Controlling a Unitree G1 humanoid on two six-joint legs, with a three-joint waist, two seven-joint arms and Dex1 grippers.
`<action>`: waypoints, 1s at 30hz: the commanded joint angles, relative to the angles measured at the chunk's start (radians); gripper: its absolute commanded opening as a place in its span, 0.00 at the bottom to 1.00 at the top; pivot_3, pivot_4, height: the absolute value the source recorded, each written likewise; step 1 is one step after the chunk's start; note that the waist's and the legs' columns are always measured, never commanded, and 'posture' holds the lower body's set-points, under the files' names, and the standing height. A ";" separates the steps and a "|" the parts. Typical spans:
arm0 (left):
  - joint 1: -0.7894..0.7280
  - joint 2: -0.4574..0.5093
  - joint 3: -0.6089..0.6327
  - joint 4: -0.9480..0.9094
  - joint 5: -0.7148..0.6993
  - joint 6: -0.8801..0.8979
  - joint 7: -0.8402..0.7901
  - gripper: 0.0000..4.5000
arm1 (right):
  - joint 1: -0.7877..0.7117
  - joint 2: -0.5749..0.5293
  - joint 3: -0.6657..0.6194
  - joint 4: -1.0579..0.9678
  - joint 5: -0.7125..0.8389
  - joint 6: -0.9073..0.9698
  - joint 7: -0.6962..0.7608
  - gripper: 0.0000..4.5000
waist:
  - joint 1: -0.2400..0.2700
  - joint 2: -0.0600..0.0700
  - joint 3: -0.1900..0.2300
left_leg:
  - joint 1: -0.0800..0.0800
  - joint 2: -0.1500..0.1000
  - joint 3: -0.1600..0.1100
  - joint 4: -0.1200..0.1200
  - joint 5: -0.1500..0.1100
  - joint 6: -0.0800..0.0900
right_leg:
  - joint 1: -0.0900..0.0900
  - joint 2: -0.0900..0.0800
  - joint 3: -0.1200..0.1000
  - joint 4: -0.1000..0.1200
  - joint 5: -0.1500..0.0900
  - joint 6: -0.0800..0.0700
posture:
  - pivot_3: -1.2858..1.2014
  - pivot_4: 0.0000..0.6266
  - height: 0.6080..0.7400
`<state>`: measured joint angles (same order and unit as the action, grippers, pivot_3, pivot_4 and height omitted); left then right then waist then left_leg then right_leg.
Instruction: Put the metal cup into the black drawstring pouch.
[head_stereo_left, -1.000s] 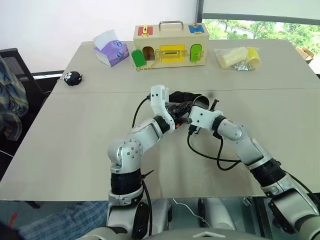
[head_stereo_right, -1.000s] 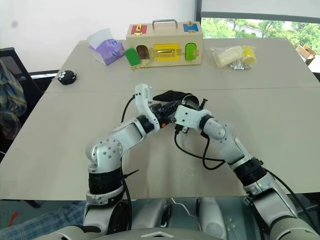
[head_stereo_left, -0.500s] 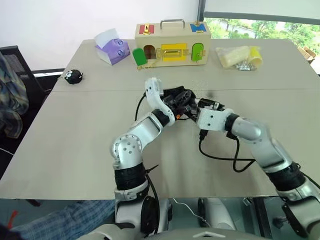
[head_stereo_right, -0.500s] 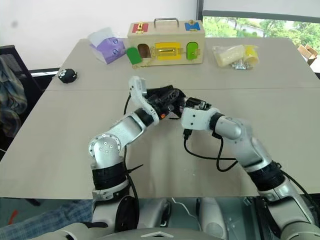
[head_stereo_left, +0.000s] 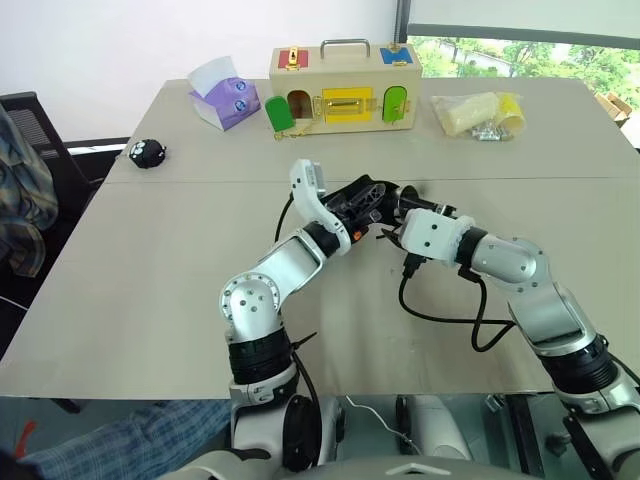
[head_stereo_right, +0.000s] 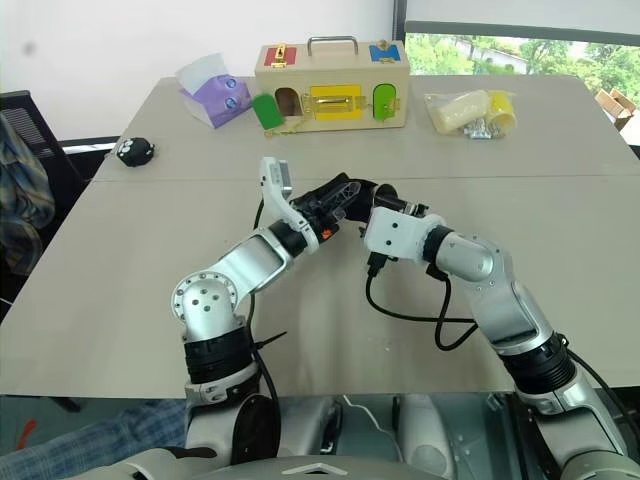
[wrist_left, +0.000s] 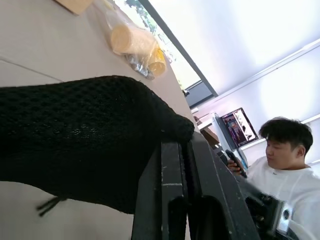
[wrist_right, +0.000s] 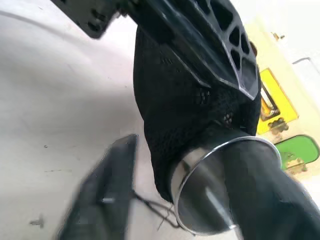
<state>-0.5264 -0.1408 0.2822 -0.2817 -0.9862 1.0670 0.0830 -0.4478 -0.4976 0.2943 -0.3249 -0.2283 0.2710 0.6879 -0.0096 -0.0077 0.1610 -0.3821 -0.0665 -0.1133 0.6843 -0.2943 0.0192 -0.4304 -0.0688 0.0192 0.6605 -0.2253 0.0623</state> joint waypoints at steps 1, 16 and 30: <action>0.005 0.004 -0.020 -0.025 -0.038 -0.009 0.003 0.00 | -0.002 0.002 -0.030 -0.021 0.029 0.003 0.002 0.25 | 0.000 0.000 0.000 | 0.000 0.000 0.000 0.000 0.000 0.000 | 0.000 0.000 0.000 0.000 0.000 0.000 | 0.52 0.24 0.77; 0.040 0.043 -0.077 -0.040 -0.085 -0.017 -0.056 0.00 | -0.039 -0.043 0.013 -0.006 0.020 -0.034 0.052 0.01 | 0.000 0.000 0.000 | 0.000 0.000 0.000 0.000 0.000 0.000 | 0.000 0.000 0.000 0.000 0.000 0.000 | 0.52 0.24 0.77; 0.057 0.063 -0.117 -0.061 -0.129 -0.038 -0.106 0.00 | -0.207 -0.097 0.175 0.298 -0.192 -0.263 0.126 0.01 | 0.000 0.000 0.000 | 0.000 0.000 0.001 0.000 0.000 0.000 | 0.000 0.000 0.001 0.000 0.000 0.000 | 0.52 0.24 0.77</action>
<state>-0.4492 -0.0672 0.2001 -0.2850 -1.0625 1.0482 0.0236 -0.6464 -0.5868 0.4494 -0.0418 -0.3933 0.0286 0.7980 -0.0101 -0.0080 0.1612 -0.3820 -0.0665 -0.1120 0.6844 -0.2941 0.0191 -0.4308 -0.0689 0.0200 0.6604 -0.2253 0.0622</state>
